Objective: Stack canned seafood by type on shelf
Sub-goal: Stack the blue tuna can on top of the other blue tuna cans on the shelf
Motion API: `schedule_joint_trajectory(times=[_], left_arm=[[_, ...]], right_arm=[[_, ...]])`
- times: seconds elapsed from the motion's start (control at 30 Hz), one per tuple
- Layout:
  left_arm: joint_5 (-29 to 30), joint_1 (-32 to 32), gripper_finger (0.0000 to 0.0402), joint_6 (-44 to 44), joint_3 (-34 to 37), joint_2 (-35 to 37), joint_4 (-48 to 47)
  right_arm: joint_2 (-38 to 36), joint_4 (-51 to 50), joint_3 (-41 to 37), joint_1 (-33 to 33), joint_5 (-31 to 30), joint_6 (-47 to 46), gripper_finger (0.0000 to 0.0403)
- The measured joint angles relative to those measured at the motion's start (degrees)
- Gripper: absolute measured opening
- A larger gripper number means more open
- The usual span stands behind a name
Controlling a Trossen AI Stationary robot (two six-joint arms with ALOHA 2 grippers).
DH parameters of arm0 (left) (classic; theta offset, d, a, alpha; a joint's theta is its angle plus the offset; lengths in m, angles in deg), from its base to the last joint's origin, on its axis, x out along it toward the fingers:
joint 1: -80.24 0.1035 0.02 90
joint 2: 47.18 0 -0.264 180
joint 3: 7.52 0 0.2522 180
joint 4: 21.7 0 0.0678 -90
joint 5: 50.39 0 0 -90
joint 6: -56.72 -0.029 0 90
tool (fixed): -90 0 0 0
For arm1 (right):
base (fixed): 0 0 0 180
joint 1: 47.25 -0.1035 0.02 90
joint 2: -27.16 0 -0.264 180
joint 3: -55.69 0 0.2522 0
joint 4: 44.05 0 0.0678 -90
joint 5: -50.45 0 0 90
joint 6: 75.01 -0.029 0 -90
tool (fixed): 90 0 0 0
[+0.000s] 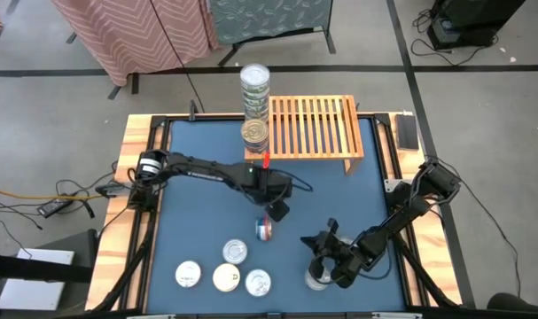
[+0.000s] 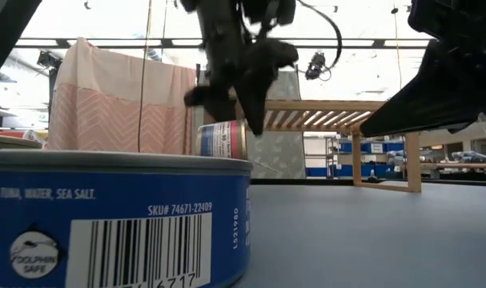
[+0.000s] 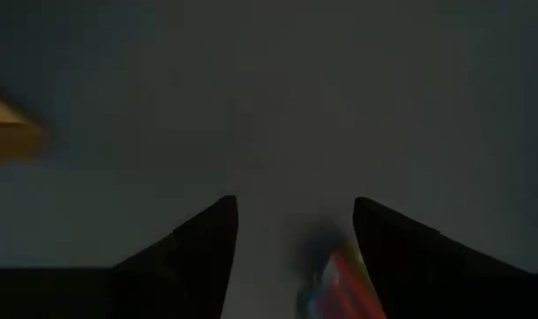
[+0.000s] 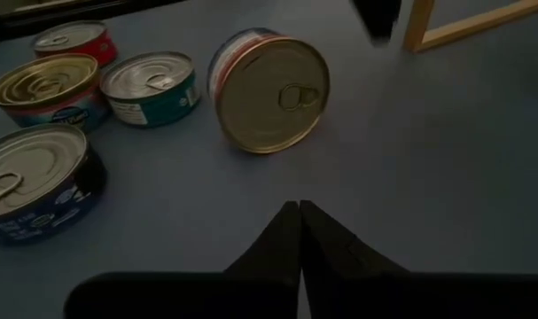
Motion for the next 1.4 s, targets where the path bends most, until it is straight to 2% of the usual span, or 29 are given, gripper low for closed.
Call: schedule_joint_trajectory(times=[0.17, 0.3, 0.37, 0.43, 0.5, 0.57, 0.63, 0.77, 0.8, 0.83, 0.93, 1.0, 1.13, 1.27, 1.33, 1.4], left_arm=[[-0.7, 0.3, 0.0225, -4.2, -13.0, 0.2, -16.4], [-2.1, -1.4, 0.0224, -19.4, -22.2, 0.4, -27.1], [-2.5, -2.4, 0.0224, -22.2, -25.0, 0.4, -31.6], [-0.5, -3.0, 0.0224, -19.3, -27.0, 0.4, -35.0], [2.1, -3.3, 0.0224, -10.5, -27.9, 0.4, -36.9], [4.2, -3.9, 0.0224, -3.1, -27.9, 0.4, -37.7], [4.9, -4.9, 0.0224, -0.1, -27.5, 0.3, -37.5], [7.8, -7.0, 0.0224, 15.2, -23.4, 0.4, -35.7], [7.6, -7.3, 0.0224, 16.4, -21.9, 0.4, -34.4], [6.5, -7.4, 0.0224, 16.0, -20.1, 0.4, -32.7], [-3.0, -7.4, 0.0224, 11.0, -14.2, 0.3, -26.5], [-7.9, -7.5, 0.0224, 13.5, -10.7, 0.3, -24.7], [-10.1, -8.3, 0.0225, 14.1, -5.9, 0.3, -21.1], [-8.8, -8.4, 0.0225, 15.0, -6.0, 0.3, -21.1], [-7.1, -8.3, 0.0225, 17.7, -7.4, 0.3, -21.7], [-7.2, -8.2, 0.0225, 21.8, -7.8, 0.5, -17.4]], right_arm=[[0.0, 0.0, 0.0, 0.2, 0.1, -0.2, 0.0005], [0.0, 0.0, 0.0, 0.2, 0.2, -0.1, 0.0007], [0.0, 0.0, 0.0, 0.4, 0.3, -0.1, 0.0012], [0.0, 0.0, 0.0, 0.5, 0.7, -0.2, 0.0016], [0.0, 0.0, 0.0, 0.5, 1.5, -0.2, 0.0018], [0.0, 0.0, 0.0, 0.5, 1.9, -0.2, 0.0019], [0.0, 0.3, 0.0, 0.5, 2.1, -0.2, 0.0019], [0.0, 0.7, 0.0, 0.5, 3.6, -2.0, 0.0012], [0.0, 0.8, 0.0, 0.5, 4.1, -2.5, 0.001], [0.0, 0.8, 0.0, 0.5, 4.7, -2.9, 0.0009], [0.0, 0.9, 0.0, 0.4, 6.0, -3.0, 0.0005], [0.0, 0.9, 0.0, 0.4, 7.6, -3.0, 0.0006], [0.0, 1.0, 0.0, 0.4, 11.0, -4.8, 0.0011], [0.0, 1.4, 0.0, 0.1, 11.4, -5.9, 0.0013], [-0.2, 2.3, 0.0, -0.2, 11.2, -3.3, 0.0012], [-1.7, 3.6, -0.1, -0.6, 11.1, 3.9, 0.0011]])
